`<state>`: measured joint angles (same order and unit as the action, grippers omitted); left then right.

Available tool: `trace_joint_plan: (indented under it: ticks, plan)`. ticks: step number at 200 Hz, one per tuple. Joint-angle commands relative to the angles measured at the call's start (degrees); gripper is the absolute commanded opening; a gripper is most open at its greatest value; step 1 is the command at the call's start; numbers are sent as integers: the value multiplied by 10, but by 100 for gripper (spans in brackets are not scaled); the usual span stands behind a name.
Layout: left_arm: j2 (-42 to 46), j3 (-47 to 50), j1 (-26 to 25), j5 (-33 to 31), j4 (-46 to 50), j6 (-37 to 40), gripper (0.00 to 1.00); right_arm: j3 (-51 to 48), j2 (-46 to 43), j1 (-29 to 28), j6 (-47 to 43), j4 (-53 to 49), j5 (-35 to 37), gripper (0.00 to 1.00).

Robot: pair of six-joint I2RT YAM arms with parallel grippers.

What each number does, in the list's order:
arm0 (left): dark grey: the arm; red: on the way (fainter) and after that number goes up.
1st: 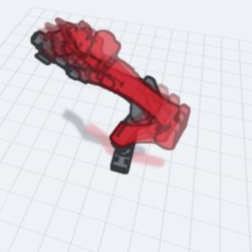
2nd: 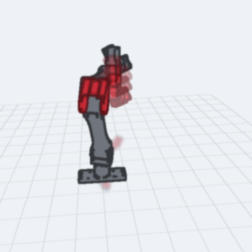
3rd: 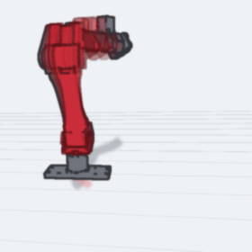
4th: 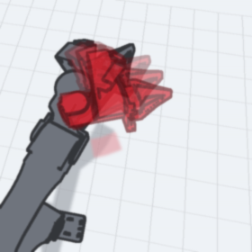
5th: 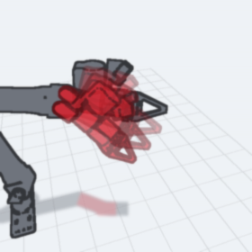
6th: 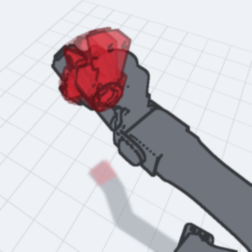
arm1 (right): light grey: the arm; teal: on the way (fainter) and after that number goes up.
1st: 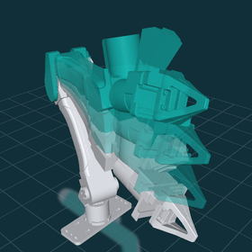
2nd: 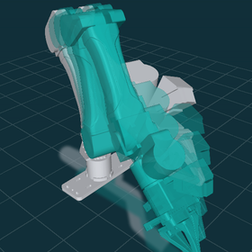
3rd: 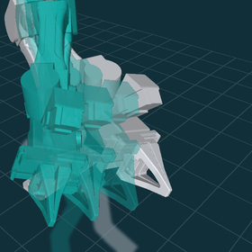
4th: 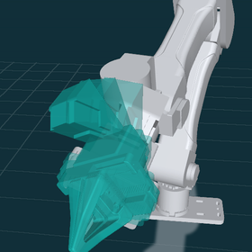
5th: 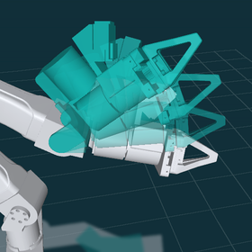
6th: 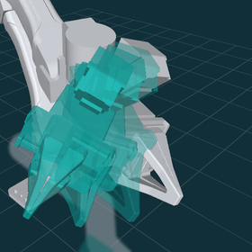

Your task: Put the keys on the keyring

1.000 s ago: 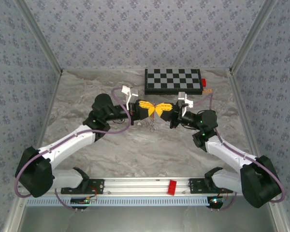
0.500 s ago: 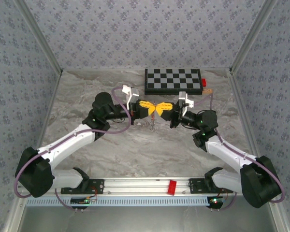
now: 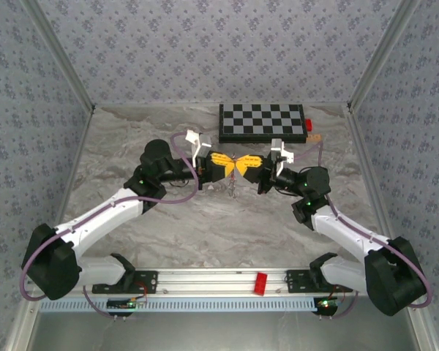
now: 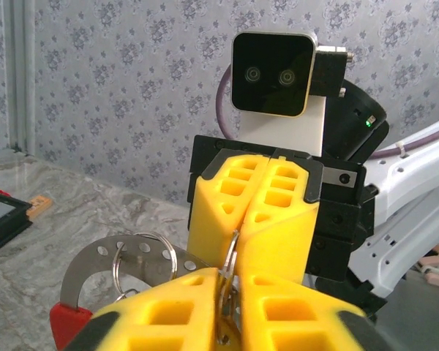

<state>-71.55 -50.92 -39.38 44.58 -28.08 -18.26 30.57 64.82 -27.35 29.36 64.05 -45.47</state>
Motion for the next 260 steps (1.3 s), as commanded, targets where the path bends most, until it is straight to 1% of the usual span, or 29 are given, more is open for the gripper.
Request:
trace_joint_plan:
  ticks: [1, 20, 31, 41, 74, 79, 96, 106, 112, 132, 154, 165, 177, 192, 214, 238, 260]
  plan:
    - [19, -9, 0, 4, -12, 6, 11, -1, -13, 3, 1, 15, 2, 0]
    - [21, -8, -1, 5, -15, 8, 7, -1, -11, 3, -1, 15, 2, 0]
    - [21, -7, -1, 7, -16, 9, 1, -1, -11, 2, -1, 15, 1, 0]
    - [21, -7, -1, 7, -16, 9, 0, -1, -10, 2, -1, 15, 1, 0]
    - [27, -3, -1, 3, -8, 23, 0, -2, -14, 2, -12, -6, 1, 0]
    - [27, -3, -1, 3, -2, 27, 0, -4, -17, 2, -14, -11, 2, 2]
    - [27, -10, 0, -1, 28, 46, 0, -6, -33, 2, -34, -50, 10, 18]
    - [27, -13, -1, -3, 44, 60, 0, -5, -51, 2, -56, -101, 16, 24]
    - [26, -16, -1, -5, 56, 69, 0, -2, -64, 3, -73, -135, 19, 25]
    - [25, -21, -1, -6, 92, 105, 0, 17, -117, -1, -138, -296, 40, 28]
    - [18, -26, -1, -16, 134, 151, 0, 54, -163, -13, -214, -479, 87, 29]
    - [12, -30, -1, -18, 154, 171, 0, 71, -175, -23, -240, -544, 122, 29]
    - [3, -36, -1, -15, 177, 194, 0, 91, -180, -33, -262, -599, 143, 29]
    - [-8, -52, -1, -13, 223, 226, 0, 124, -173, -46, -292, -667, 171, 27]
    - [-18, -69, 0, -13, 282, 274, 0, 180, -146, -61, -322, -761, 207, 27]
    - [-18, -74, -1, -9, 316, 303, 0, 239, -109, -70, -345, -842, 213, 28]
    - [-18, -72, 1, 2, 334, 320, 0, 297, -62, -71, -374, -925, 182, 29]
